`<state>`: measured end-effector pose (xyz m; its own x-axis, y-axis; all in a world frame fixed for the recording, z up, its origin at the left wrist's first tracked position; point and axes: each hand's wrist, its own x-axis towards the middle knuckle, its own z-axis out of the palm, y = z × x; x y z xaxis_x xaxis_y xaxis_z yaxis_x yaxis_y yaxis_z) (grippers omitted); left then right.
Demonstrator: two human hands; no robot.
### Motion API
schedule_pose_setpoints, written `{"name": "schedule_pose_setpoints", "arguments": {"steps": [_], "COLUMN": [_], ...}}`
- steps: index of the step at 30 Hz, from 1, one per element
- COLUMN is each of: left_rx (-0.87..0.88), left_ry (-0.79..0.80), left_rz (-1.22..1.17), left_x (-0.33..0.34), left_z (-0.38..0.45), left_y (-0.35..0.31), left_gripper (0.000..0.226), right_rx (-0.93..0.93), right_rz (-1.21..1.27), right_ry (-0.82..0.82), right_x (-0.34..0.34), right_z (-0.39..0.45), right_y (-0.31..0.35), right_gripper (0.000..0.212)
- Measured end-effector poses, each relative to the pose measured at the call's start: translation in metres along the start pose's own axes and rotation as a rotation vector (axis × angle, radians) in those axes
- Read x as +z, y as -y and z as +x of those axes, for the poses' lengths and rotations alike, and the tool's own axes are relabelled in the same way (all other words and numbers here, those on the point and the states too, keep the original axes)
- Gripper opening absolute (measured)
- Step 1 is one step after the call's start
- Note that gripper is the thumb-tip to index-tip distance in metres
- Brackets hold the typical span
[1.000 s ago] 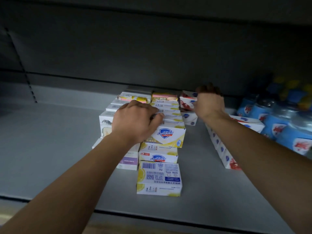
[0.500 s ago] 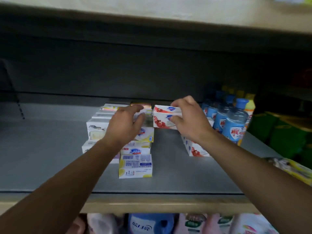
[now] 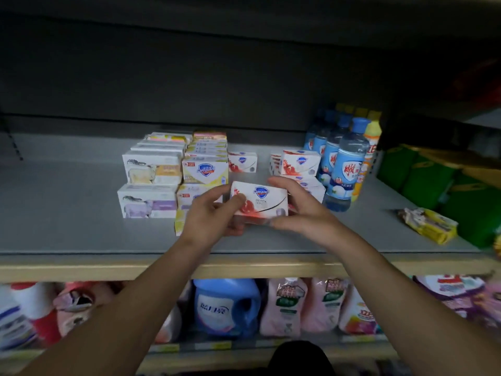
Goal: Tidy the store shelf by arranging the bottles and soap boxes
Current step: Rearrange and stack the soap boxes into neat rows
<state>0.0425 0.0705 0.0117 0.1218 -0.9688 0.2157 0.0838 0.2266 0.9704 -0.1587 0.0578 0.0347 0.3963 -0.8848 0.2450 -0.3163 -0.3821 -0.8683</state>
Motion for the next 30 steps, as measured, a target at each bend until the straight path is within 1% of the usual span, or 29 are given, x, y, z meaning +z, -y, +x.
{"name": "schedule_pose_setpoints", "arguments": {"steps": [1,3,8,10,13,14,16,19,22,24,26,28,30], "left_rx": [-0.055,-0.119,-0.167,-0.158,-0.124,-0.119,-0.124,-0.127,-0.107,-0.098,-0.09,-0.076,-0.078], "left_ry": [-0.005,0.007,0.018,0.062,0.103,0.099,0.08,0.041,0.018,0.006,-0.003,0.003,0.012], "left_rz": [-0.039,-0.065,-0.037,-0.026,0.026,0.032,0.04,0.109,0.19,0.216,0.239,0.252,0.212], "left_x": [0.004,0.011,0.013,0.011,0.01,0.011,0.011,0.011,0.014,0.015,0.015,0.014,0.013], "left_z": [-0.002,-0.003,0.001,0.004,0.003,0.002,0.0,-0.003,-0.006,-0.006,-0.005,-0.005,-0.005], "left_y": [0.001,0.006,0.02,0.025,0.03,0.03,0.028,0.025,0.023,0.024,0.025,0.026,0.026], "left_gripper": [0.004,0.009,0.017,0.024,0.038,0.045,0.062,0.071,0.076,0.076,0.073,0.071,0.073], "right_rx": [-0.005,-0.012,0.034,0.048,0.113,0.14,0.184,0.235,0.265,0.277,0.275,0.254,0.218], "right_rz": [0.026,0.059,0.102,0.152,0.303,0.322,0.279,0.217,0.199,0.202,0.206,0.254,0.354], "right_ry": [0.015,-0.021,-0.126,-0.169,-0.229,-0.252,-0.29,-0.344,-0.353,-0.343,-0.325,-0.319,-0.308], "right_x": [0.0,0.001,0.006,0.007,0.01,0.012,0.015,0.017,0.017,0.017,0.017,0.016,0.014], "right_z": [-0.005,-0.01,-0.013,-0.012,-0.012,-0.012,-0.013,-0.012,-0.01,-0.009,-0.008,-0.009,-0.009], "right_y": [-0.008,-0.024,-0.051,-0.056,-0.057,-0.055,-0.05,-0.046,-0.045,-0.045,-0.045,-0.046,-0.049], "right_gripper": [0.078,0.082,0.07,0.063,0.047,0.047,0.053,0.049,0.048,0.05,0.049,0.04,0.028]}}
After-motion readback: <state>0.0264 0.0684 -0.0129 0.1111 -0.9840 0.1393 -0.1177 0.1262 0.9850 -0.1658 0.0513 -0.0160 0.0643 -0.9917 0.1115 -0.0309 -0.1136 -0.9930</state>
